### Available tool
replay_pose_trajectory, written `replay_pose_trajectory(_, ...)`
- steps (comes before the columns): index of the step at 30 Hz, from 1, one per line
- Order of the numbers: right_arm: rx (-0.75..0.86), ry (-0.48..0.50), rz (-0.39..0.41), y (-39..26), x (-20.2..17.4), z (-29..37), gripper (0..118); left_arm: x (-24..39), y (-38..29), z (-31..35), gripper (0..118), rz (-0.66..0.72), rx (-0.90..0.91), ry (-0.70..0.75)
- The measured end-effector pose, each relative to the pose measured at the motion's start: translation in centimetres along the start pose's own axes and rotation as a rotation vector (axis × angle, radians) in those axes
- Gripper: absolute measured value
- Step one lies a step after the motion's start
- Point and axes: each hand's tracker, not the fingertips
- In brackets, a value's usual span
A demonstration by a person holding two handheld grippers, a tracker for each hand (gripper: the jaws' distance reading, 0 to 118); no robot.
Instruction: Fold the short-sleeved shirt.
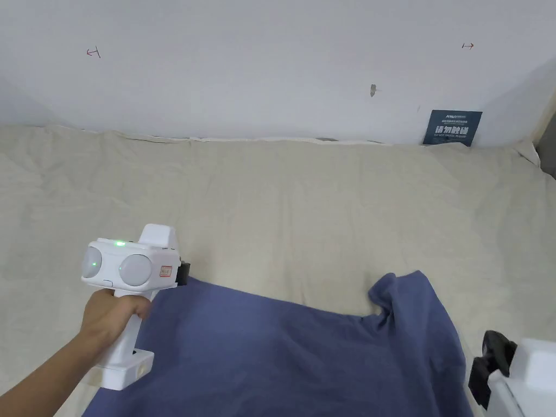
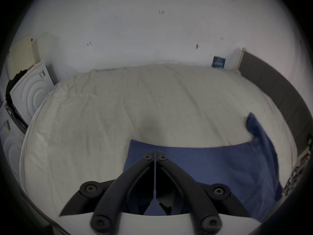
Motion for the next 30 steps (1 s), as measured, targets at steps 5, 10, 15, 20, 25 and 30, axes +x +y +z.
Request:
replay_pose_trajectory(5, -0.048, -0.019, -0.016, -0.2, 0.3, -3.3, 1, -1.7, 1.4, -7.1, 97, -0.001, -0.156, 0.022)
replay_pose_trajectory(10, -0.091, -0.044, -0.011, -0.8, 0.6, -5.6, 1, -2.1, 0.5, -11.7, 97, 0.012, -0.204, 0.084)
replay_pose_trajectory(15, -0.168, -0.027, -0.032, -1.5, 1.5, -8.0, 2, -0.8, -0.6, -10.4, 58, 0.058, -0.157, 0.064)
replay_pose_trajectory(20, -0.315, 0.028, -0.118, -1.5, 3.1, -13.5, 52, -0.7, -0.9, -8.7, 4, -0.013, -0.121, 0.042)
replay_pose_trajectory(25, -0.455, -0.006, -0.114, -2.3, 3.6, -20.2, 115, -0.2, -0.3, -2.3, 4, 0.051, 0.02, -0.031)
replay_pose_trajectory(30, -0.585, -0.016, -0.03, -3.7, 2.0, -23.9, 76, 0.2, -1.0, 1.3, 4, 0.022, 0.064, -0.044)
